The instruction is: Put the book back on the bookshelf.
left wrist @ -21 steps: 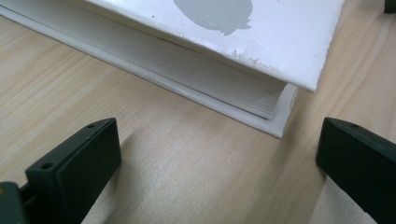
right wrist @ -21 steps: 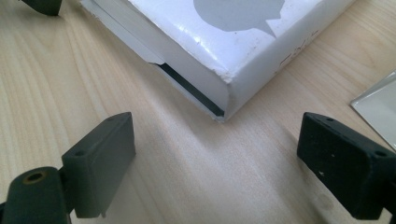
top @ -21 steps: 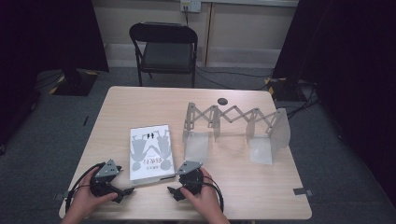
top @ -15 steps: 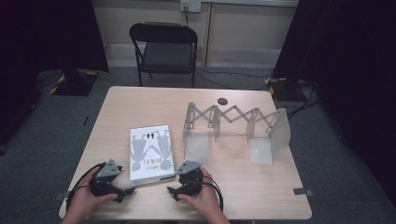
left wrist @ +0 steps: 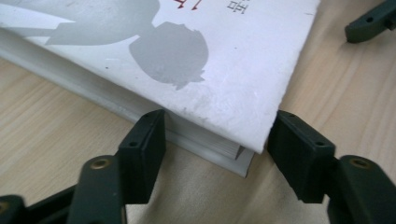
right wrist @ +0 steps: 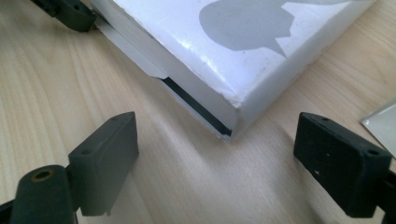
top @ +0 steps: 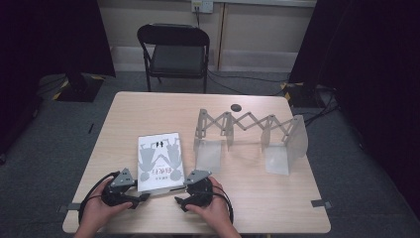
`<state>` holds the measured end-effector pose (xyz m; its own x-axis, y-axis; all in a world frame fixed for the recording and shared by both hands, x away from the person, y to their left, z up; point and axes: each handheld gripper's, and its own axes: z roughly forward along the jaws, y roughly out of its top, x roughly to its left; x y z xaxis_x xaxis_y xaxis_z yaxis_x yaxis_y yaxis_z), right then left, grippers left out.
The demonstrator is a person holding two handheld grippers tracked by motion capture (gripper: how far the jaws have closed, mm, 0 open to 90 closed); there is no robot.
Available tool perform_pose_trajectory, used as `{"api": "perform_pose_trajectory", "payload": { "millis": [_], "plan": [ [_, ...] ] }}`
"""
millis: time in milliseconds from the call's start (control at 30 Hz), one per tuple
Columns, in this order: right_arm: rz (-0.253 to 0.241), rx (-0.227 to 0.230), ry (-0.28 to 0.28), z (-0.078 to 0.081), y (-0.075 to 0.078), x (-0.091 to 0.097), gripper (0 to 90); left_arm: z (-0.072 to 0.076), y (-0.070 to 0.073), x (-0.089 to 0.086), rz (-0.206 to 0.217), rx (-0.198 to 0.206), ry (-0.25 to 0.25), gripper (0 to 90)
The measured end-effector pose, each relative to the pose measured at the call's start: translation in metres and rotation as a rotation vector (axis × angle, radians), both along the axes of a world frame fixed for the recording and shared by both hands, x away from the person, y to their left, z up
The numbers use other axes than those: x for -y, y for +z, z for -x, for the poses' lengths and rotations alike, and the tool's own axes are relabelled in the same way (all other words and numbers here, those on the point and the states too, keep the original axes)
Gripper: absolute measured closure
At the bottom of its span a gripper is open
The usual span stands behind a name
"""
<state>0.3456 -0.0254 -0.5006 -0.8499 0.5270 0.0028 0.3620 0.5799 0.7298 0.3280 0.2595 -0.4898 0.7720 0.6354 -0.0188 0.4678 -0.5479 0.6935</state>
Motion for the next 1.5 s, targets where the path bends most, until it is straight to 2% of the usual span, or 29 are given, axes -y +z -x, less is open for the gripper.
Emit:
{"api": "perform_pose_trajectory", "payload": {
  "millis": [33, 200, 233, 300, 367, 633, 767, 900, 1033, 1333, 1367, 1500],
  "plan": [
    [0.001, 0.000, 0.005, -0.001, 0.000, -0.002, 13.4, -0.002, 0.001, 0.000, 0.006, -0.016, 0.016, 42.8],
    [0.000, 0.001, 0.016, -0.001, 0.000, -0.007, 13.4, -0.002, 0.003, -0.001, 0.001, -0.024, 0.023, 44.1],
    [0.001, 0.000, 0.029, 0.000, 0.000, -0.010, 12.6, -0.002, 0.004, -0.001, 0.015, -0.029, 0.033, 44.8],
    [0.002, 0.000, 0.017, 0.000, 0.000, -0.012, 12.6, -0.002, 0.004, -0.002, 0.032, -0.037, 0.038, 45.8],
    [0.002, 0.001, 0.015, 0.001, 0.000, -0.012, 12.6, -0.002, 0.006, -0.001, 0.033, -0.037, 0.046, 46.1],
    [0.004, 0.000, -0.014, 0.004, 0.000, -0.015, 11.9, -0.004, 0.019, 0.001, 0.009, -0.046, 0.036, 46.9],
    [0.006, -0.001, -0.020, 0.004, 0.000, -0.015, 11.8, -0.004, 0.023, 0.001, 0.035, -0.049, 0.039, 47.6],
    [0.019, -0.006, -0.016, 0.003, 0.001, -0.016, 11.9, -0.003, 0.033, 0.002, 0.059, -0.023, 0.043, 50.4],
    [0.048, -0.020, -0.032, 0.003, 0.004, -0.020, 11.8, -0.004, 0.034, 0.002, 0.068, -0.037, 0.046, 50.8],
    [0.023, -0.015, -0.050, 0.004, 0.003, -0.019, 13.4, -0.006, 0.034, 0.001, 0.097, -0.057, 0.047, 50.9],
    [-0.012, -0.019, -0.074, 0.004, 0.002, -0.018, 13.5, -0.006, 0.035, 0.001, 0.091, -0.058, 0.046, 50.9],
    [-0.034, -0.007, -0.091, 0.005, 0.003, -0.017, 13.7, -0.007, 0.035, 0.001, 0.093, -0.066, 0.048, 50.9]
  ]
}}
